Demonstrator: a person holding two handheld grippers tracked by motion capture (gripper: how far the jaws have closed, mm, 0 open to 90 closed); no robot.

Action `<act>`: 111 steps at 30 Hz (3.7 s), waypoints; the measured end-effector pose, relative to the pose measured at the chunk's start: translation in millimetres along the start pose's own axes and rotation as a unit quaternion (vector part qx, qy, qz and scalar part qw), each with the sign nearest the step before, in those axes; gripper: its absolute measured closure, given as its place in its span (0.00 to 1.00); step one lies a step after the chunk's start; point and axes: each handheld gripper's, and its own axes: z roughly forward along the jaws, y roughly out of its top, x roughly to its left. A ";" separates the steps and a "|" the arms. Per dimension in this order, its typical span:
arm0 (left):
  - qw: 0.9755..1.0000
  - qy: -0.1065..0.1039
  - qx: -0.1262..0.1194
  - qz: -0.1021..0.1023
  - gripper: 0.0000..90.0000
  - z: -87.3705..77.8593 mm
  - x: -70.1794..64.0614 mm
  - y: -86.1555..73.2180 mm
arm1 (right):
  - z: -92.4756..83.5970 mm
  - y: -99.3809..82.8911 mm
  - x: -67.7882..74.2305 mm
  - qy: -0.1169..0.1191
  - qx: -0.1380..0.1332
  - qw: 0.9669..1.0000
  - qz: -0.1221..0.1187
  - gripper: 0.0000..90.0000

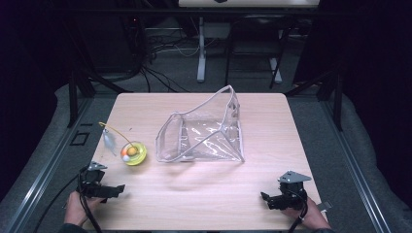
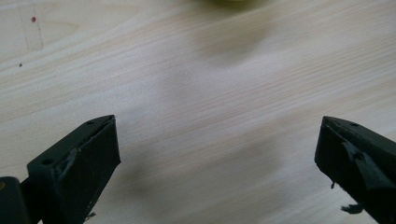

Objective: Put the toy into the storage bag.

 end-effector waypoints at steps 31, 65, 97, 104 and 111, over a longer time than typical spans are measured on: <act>0.997 -0.039 -0.050 0.043 0.00 -38.0 -41.6 28.6 | -0.2 -0.1 0.0 0.000 0.000 1.000 -0.001 0.00; 0.984 -0.079 -0.153 0.038 0.00 -63.3 -37.5 82.1 | -0.4 0.0 0.0 -0.001 0.003 1.000 -0.001 0.00; 0.975 -0.026 -0.223 0.005 0.63 -59.7 -20.2 113.5 | -0.5 0.0 0.0 -0.001 0.003 1.000 -0.001 0.00; 0.972 -0.023 -0.235 0.008 0.85 -60.8 -21.1 111.9 | -0.5 0.0 0.0 -0.001 0.003 1.000 -0.001 0.00; 0.970 -0.029 -0.241 0.007 0.94 -61.1 -19.9 111.1 | -0.5 0.0 0.0 -0.001 0.003 1.000 -0.001 0.00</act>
